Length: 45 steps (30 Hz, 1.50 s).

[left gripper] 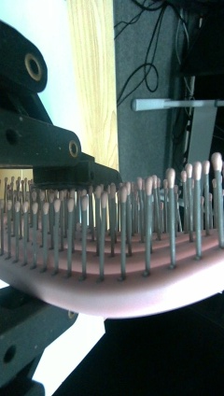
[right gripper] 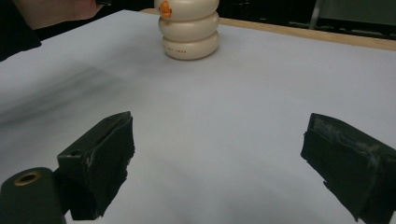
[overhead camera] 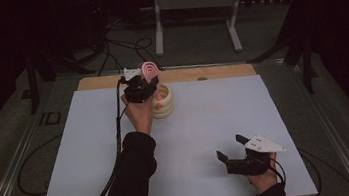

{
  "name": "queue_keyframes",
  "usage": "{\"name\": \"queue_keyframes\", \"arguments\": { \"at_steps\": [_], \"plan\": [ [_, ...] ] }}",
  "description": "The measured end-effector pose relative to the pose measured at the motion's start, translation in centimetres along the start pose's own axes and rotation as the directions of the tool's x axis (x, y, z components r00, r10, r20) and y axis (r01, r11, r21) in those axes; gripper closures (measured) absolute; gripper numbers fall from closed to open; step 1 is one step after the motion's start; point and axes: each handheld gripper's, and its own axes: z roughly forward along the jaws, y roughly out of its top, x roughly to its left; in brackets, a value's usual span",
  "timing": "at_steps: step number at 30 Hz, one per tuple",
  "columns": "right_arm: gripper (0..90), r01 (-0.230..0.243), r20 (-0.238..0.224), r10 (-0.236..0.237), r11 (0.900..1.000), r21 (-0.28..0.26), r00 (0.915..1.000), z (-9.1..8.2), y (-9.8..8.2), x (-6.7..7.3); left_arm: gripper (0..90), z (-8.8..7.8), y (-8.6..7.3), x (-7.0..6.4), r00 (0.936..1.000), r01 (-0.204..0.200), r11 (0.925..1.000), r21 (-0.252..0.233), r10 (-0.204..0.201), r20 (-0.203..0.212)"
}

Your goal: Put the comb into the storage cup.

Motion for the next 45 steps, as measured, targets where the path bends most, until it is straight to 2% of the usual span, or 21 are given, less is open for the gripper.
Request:
{"name": "queue_keyframes", "arguments": {
  "at_steps": [13,21,27,45],
  "plan": [
    [8.9,-0.001,0.001,0.001,1.000,-0.001,1.0000,0.0,0.0,0.0,63.5,0.3,-0.3,0.1,0.9994,0.016,0.9998,0.008,-0.016,0.029],
    [8.9,0.001,-0.002,-0.001,1.000,0.001,1.0000,0.0,0.0,0.0,63.4,0.3,-0.2,0.5,0.9986,0.026,0.9994,0.023,-0.027,0.047],
    [8.9,0.002,-0.003,-0.002,1.000,0.002,1.0000,0.0,0.0,0.0,63.1,0.3,-0.1,0.8,0.9982,0.031,0.9989,0.034,-0.033,0.049],
    [8.9,0.003,-0.006,-0.003,1.000,0.006,1.0000,0.2,-0.1,0.2,60.3,0.2,0.0,1.4,0.9995,0.002,0.9976,0.070,-0.004,0.032]
  ]
}}
